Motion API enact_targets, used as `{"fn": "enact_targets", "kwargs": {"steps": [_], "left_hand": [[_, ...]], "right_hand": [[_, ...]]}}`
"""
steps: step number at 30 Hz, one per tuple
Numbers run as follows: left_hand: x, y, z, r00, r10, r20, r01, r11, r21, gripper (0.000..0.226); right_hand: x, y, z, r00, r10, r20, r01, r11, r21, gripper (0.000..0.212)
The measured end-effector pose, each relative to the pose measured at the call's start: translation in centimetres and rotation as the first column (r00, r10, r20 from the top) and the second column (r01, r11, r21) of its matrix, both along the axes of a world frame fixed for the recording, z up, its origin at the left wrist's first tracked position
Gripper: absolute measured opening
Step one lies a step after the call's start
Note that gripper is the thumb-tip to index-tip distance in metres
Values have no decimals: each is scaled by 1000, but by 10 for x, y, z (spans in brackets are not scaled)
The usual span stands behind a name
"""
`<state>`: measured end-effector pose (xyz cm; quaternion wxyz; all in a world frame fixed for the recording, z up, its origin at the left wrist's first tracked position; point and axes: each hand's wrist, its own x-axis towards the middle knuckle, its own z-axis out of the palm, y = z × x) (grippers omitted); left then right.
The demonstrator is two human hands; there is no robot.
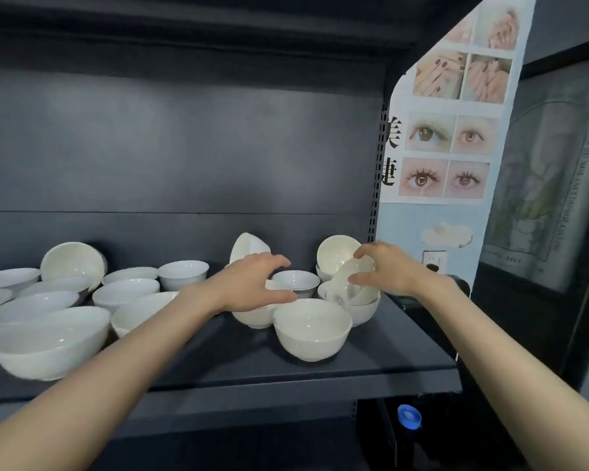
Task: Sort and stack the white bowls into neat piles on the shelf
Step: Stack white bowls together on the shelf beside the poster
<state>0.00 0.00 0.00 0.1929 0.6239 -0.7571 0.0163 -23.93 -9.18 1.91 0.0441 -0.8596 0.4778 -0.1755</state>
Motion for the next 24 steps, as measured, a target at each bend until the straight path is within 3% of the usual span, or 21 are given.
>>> {"fn": "enact_targets", "kwargs": {"steps": [8, 14, 19, 24], "left_hand": [[-20, -39, -19, 994, -29, -109, 37, 997, 70, 65], [-45, -55, -28, 985, 34, -171, -14, 994, 113, 66], [-62, -66, -35, 965, 137, -226, -113, 987, 116, 49], [-68, -73, -41, 956, 227, -188, -193, 964, 182, 91]], "right_hand": [[-17, -36, -9, 994, 25, 108, -33, 996, 80, 77], [-30, -64, -13, 984, 119, 131, -143, 972, 186, 89], [-37, -82, -17, 970, 207, 129, -231, 948, 220, 98], [-39, -93, -21, 959, 232, 164, -261, 948, 185, 98]]}}
